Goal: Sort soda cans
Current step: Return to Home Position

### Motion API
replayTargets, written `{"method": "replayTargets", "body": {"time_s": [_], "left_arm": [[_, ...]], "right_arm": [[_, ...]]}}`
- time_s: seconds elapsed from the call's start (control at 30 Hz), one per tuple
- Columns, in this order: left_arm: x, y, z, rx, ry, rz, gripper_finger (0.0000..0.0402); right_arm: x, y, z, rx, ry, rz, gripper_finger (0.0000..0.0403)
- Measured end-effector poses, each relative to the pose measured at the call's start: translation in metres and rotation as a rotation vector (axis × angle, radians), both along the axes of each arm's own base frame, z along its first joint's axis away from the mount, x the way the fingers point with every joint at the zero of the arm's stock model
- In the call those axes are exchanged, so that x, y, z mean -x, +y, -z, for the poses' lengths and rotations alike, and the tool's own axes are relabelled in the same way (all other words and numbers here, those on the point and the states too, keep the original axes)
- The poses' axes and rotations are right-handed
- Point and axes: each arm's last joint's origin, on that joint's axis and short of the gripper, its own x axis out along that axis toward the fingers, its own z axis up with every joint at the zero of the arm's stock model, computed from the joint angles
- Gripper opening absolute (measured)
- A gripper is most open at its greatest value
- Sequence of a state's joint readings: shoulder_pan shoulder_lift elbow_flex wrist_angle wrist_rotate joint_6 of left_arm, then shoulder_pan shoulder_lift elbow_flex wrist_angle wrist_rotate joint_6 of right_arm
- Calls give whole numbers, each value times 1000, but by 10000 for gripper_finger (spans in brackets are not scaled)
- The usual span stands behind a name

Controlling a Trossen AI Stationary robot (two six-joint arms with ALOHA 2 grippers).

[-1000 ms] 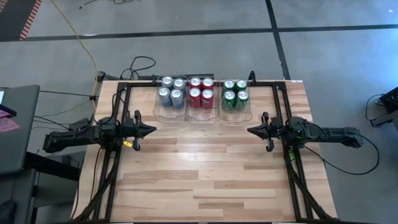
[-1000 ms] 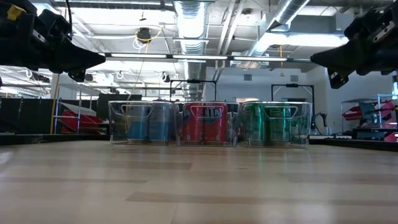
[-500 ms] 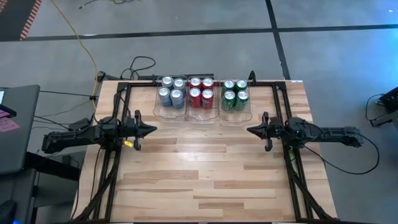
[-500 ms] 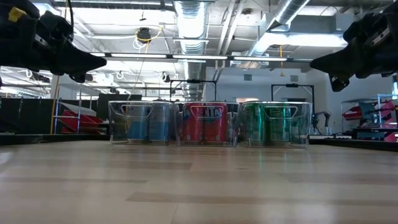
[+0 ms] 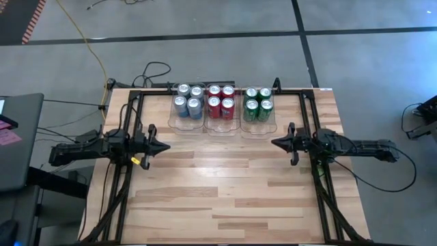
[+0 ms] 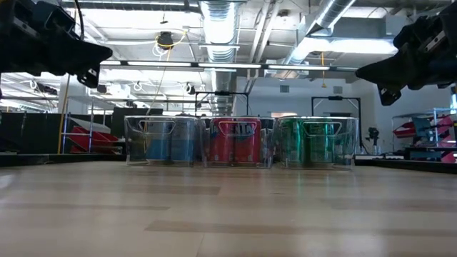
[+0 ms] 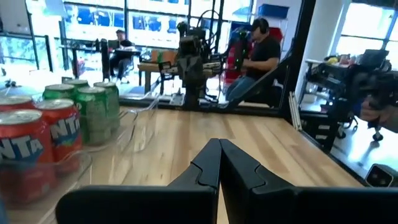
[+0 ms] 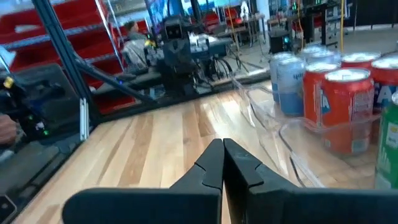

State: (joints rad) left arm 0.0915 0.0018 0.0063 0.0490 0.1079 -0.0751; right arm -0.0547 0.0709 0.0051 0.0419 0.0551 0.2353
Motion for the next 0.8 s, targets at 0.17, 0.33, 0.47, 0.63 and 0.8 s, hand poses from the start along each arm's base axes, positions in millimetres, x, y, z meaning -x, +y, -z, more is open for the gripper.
{"method": "replayTargets", "body": {"time_s": [0.17,0.33,0.47,0.63,0.8], "left_arm": [[0,0,0,-2,2,-5,0],[0,0,0,-5,3,-13,0],[0,0,0,-6,3,-20,0],[0,0,0,0,-1,-20,0],[0,1,-1,14,-5,-22,0]], "right_arm": [[0,1,-2,6,-25,-15,26],[0,6,-4,18,-42,-84,26],[0,13,-9,108,-96,-174,26],[0,18,-7,213,-73,-216,12],[0,19,-4,241,-47,-227,4]]}}
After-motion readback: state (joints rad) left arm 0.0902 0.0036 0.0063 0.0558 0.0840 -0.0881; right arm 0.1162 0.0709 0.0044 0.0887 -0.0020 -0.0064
